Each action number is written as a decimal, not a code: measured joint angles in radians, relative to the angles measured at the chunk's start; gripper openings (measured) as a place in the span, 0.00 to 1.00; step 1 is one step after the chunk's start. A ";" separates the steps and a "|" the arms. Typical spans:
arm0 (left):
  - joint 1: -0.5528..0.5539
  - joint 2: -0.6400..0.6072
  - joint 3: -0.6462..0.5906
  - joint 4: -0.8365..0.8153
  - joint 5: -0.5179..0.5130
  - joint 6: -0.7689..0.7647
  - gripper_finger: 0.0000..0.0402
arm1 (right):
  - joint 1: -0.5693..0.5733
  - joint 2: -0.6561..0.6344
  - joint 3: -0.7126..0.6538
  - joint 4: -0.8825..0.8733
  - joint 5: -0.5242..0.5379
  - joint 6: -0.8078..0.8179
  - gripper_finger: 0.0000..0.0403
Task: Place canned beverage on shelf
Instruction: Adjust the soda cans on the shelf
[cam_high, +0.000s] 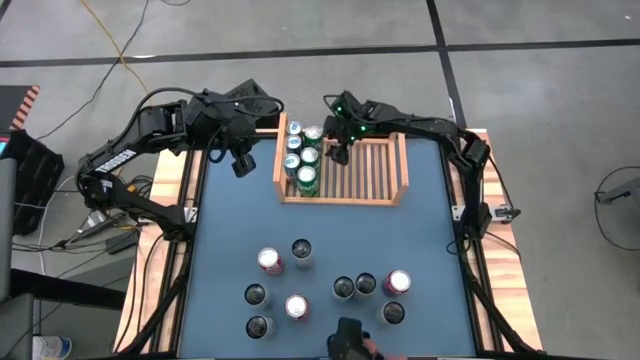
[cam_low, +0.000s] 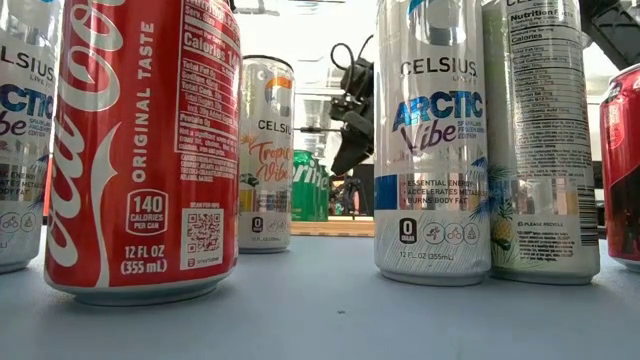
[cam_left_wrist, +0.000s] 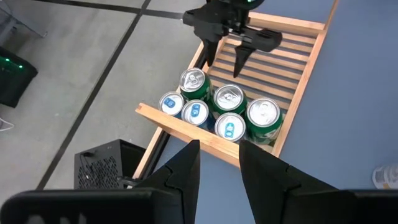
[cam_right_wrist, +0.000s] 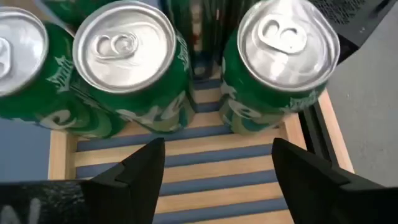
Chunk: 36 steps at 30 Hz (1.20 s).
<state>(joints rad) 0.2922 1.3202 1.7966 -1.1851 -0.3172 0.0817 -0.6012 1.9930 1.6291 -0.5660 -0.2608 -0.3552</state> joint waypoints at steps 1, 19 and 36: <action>0.000 0.000 0.000 0.000 0.000 0.000 0.25 | -0.009 0.000 0.000 0.000 0.000 0.005 0.70; 0.000 0.000 0.000 0.002 -0.001 -0.025 0.25 | -0.034 0.058 -0.032 0.153 0.024 0.023 0.46; 0.000 0.002 0.000 0.004 -0.002 -0.041 0.25 | -0.030 0.073 -0.030 0.245 0.001 -0.012 0.23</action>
<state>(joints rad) 0.2921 1.3227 1.7962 -1.1809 -0.3191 0.0402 -0.6317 2.0655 1.5991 -0.3211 -0.2601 -0.3668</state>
